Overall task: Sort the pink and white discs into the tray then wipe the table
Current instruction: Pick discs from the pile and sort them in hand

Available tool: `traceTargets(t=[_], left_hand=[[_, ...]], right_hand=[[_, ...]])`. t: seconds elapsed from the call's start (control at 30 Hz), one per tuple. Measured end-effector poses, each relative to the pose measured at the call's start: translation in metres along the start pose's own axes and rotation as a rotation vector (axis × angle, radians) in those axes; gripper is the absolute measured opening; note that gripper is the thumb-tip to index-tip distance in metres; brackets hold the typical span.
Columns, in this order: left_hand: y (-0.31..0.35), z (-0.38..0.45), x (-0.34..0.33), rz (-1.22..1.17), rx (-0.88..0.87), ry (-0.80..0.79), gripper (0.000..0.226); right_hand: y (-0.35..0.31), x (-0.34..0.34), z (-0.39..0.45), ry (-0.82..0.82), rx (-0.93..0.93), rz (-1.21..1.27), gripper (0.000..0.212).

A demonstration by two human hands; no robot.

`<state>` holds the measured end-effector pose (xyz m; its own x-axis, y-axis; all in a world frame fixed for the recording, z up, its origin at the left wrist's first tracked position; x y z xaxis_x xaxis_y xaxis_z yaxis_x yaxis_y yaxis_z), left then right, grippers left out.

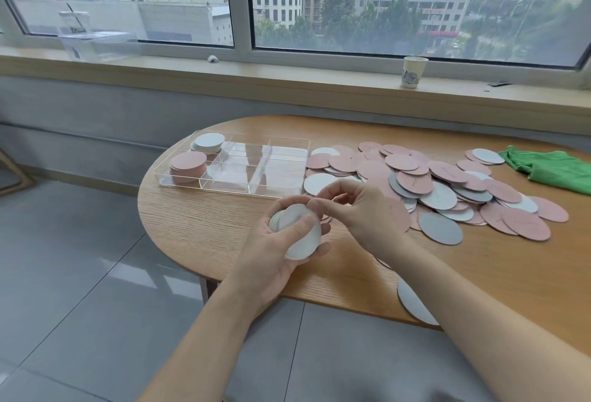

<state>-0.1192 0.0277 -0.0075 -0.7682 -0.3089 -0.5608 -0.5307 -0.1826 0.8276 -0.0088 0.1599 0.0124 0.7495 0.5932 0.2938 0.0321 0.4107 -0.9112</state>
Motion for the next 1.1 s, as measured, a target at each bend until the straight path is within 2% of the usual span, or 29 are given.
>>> traceTargets(t=[0.13,0.23,0.3,0.5,0.63,0.87,1.0,1.1], left_hand=[[0.001,0.001,0.001,-0.013,0.001,0.024,0.029],[0.001,0.003,0.001,0.003,0.013,0.014,0.030],[0.002,0.004,0.001,0.011,0.024,0.001,0.033],[0.002,0.007,0.001,0.028,0.030,0.000,0.033],[0.002,0.007,0.000,0.038,0.037,-0.010,0.036],[0.002,0.008,0.001,0.051,0.043,-0.019,0.037],[0.002,0.007,0.001,0.051,0.043,-0.021,0.037],[0.002,0.007,0.001,0.042,0.041,-0.011,0.036]], right_hand=[[0.011,0.019,0.029,0.088,0.023,-0.336,0.015],[0.032,0.026,0.058,0.059,0.020,-0.559,0.025],[0.041,0.028,0.073,0.025,-0.002,-0.625,0.034],[0.054,0.021,0.102,-0.069,-0.128,-0.664,0.058],[0.056,0.021,0.111,-0.137,-0.173,-0.638,0.052],[0.039,0.019,0.111,-0.226,-0.294,-0.574,0.062],[0.034,0.017,0.107,-0.191,-0.252,-0.560,0.062],[0.036,0.017,0.102,-0.106,-0.196,-0.526,0.057]])
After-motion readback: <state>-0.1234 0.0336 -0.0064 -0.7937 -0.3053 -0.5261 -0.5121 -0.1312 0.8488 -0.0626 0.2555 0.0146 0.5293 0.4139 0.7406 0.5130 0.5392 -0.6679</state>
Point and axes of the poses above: each hand's wrist, its own z-axis towards the middle knuckle, its own x-axis out of the back of the hand, y = z × x, the point moved 1 cm from there along z, towards the middle knuckle
